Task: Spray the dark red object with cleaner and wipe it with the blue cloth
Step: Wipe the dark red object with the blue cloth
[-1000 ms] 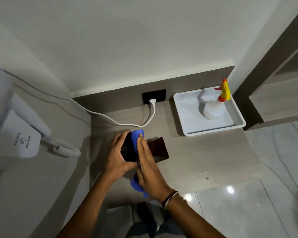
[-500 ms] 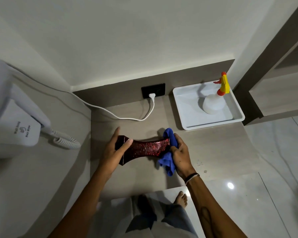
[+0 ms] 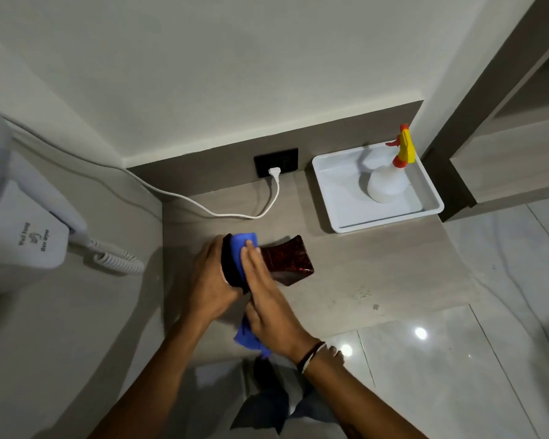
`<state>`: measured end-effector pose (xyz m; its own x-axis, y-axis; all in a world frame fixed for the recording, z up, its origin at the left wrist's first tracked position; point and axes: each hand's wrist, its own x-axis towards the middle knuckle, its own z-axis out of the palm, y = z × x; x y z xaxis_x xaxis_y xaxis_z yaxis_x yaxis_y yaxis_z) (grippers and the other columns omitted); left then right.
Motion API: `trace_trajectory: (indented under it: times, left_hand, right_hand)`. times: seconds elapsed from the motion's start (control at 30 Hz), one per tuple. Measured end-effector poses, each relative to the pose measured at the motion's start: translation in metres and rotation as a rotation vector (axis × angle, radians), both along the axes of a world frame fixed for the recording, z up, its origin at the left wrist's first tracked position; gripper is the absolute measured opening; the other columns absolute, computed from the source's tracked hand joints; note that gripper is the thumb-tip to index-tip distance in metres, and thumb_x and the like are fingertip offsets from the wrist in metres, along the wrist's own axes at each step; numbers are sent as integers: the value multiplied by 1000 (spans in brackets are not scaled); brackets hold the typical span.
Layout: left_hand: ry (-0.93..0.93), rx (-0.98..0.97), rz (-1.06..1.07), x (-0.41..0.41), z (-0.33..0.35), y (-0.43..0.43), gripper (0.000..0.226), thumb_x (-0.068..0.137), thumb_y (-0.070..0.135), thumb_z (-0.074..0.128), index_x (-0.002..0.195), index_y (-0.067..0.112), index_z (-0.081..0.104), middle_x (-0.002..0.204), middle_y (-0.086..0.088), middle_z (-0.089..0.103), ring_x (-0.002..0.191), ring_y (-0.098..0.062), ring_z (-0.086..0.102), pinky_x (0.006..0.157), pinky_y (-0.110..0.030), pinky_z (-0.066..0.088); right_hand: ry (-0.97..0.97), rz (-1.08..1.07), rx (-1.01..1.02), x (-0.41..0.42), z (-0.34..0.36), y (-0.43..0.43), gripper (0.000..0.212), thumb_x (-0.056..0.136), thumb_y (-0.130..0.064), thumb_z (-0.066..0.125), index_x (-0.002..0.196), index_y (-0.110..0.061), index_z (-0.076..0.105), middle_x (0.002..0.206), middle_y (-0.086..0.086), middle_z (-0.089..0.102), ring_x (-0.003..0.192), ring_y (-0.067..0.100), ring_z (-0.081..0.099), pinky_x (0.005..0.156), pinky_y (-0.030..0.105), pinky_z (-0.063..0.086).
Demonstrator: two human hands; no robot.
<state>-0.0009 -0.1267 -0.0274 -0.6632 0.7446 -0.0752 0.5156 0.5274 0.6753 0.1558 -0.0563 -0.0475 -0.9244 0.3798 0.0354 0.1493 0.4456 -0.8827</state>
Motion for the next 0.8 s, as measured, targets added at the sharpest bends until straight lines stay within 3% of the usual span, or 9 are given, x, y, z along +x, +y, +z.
trace_trajectory:
  times: [0.07, 0.17, 0.23, 0.33, 0.43, 0.5, 0.6, 0.67, 0.8]
  left_hand:
    - [17, -17, -7, -3, 0, -5, 61, 59, 25, 87, 115, 16, 64, 114, -4, 71, 105, -29, 71, 89, -49, 58]
    - [68, -67, 6, -3, 1, -15, 72, 49, 20, 97, 110, 21, 58, 111, 3, 64, 100, -22, 65, 76, -33, 50]
    - [82, -72, 16, 1, 2, -15, 74, 49, 20, 98, 113, 21, 59, 113, 3, 64, 101, -20, 64, 76, -31, 48]
    - [34, -26, 28, 5, 6, -9, 65, 59, 24, 89, 118, 16, 63, 117, -3, 70, 107, -25, 68, 86, -41, 56]
    - [-15, 18, 36, 2, 8, -13, 63, 67, 25, 85, 125, 8, 68, 123, -11, 73, 114, -29, 71, 99, -47, 57]
    - [-10, -53, 46, 1, 7, -21, 75, 58, 11, 96, 126, 5, 64, 125, -13, 70, 115, -33, 69, 98, -48, 57]
    - [36, -96, 75, 6, 6, -24, 82, 52, 12, 100, 125, 10, 63, 123, -6, 66, 112, -25, 65, 86, -22, 49]
    - [57, -71, 67, 11, 6, -15, 75, 56, 11, 98, 123, 9, 64, 121, -8, 68, 110, -26, 66, 82, -17, 44]
    - [45, -6, 81, 10, 6, -12, 61, 71, 9, 88, 128, 8, 66, 123, -12, 73, 115, -32, 70, 96, -40, 53]
  right_hand:
    - [6, 37, 111, 3, -10, 5, 119, 84, 21, 51, 170, -28, -14, 182, 5, -18, 171, 26, -8, 136, 22, 9]
    - [-267, -74, 373, 20, -29, 45, 96, 97, 20, 47, 170, -9, -8, 173, 8, -29, 168, 35, -16, 139, 48, 8]
    - [-362, -161, 333, 19, -29, 54, 90, 101, 15, 46, 170, -7, -8, 170, 9, -31, 167, 38, -18, 138, 51, 7]
    - [-118, -90, 209, -6, -11, 14, 109, 84, 23, 54, 172, -8, -3, 178, 11, -22, 168, 34, -16, 139, 48, 3]
    - [31, 57, 253, -10, -11, -8, 122, 73, 23, 54, 172, -13, -6, 182, 11, -14, 170, 31, -11, 139, 43, 3]
    - [-102, 21, 342, 3, -22, 22, 107, 83, 24, 52, 171, -7, 0, 179, 14, -18, 169, 37, -10, 139, 51, 8]
    - [-376, -166, 353, 17, -29, 52, 87, 104, 11, 45, 171, -9, -6, 171, 8, -30, 168, 37, -17, 138, 51, 9]
    - [-232, -182, 247, 0, -18, 28, 90, 96, 11, 46, 172, -7, 1, 177, 10, -20, 168, 37, -13, 139, 54, 7]
    - [4, -5, 269, -17, -10, -12, 104, 81, 17, 58, 171, -2, 10, 182, 17, 1, 169, 40, -2, 139, 49, 6]
